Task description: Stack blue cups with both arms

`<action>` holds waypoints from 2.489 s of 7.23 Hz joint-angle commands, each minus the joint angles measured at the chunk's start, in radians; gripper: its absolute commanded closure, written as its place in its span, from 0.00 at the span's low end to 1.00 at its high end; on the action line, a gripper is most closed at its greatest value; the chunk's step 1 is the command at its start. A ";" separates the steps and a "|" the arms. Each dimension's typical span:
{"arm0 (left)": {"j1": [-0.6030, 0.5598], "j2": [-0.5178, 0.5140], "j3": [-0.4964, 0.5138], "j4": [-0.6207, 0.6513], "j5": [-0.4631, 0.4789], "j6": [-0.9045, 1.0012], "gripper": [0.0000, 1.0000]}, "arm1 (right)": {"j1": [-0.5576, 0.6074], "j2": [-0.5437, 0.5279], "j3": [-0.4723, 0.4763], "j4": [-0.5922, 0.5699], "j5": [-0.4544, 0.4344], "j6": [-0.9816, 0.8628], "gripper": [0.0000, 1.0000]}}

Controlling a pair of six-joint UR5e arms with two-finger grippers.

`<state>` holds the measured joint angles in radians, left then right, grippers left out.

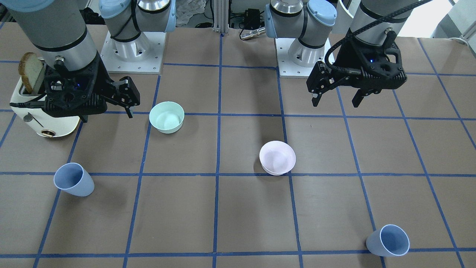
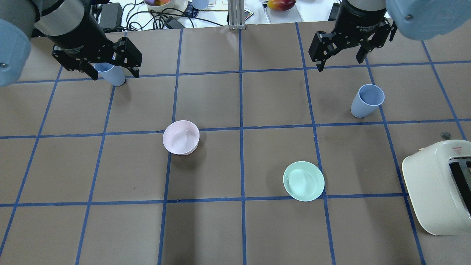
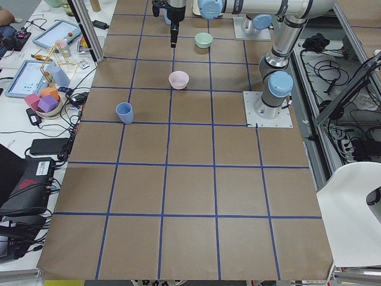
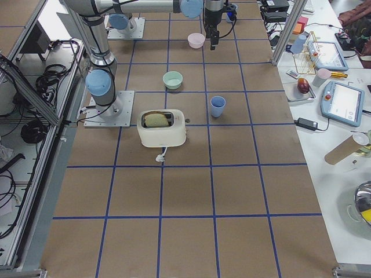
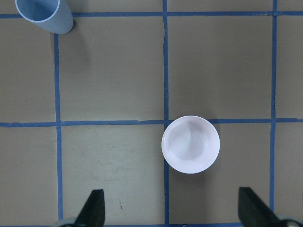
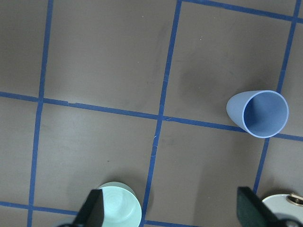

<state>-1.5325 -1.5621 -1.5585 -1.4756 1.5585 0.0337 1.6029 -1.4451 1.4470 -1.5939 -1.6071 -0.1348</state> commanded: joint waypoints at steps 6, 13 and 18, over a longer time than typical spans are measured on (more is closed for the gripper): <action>0.066 -0.054 -0.001 0.000 -0.003 0.050 0.00 | -0.001 0.003 0.004 -0.001 0.003 -0.005 0.00; 0.150 -0.674 0.420 0.340 0.031 0.413 0.00 | -0.003 0.008 0.018 -0.008 0.009 -0.002 0.00; 0.181 -0.727 0.374 0.284 0.071 0.396 0.00 | -0.003 0.011 0.041 -0.015 0.010 -0.002 0.00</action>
<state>-1.3616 -2.2815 -1.1632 -1.1755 1.6260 0.4333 1.5999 -1.4355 1.4872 -1.6091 -1.5969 -0.1357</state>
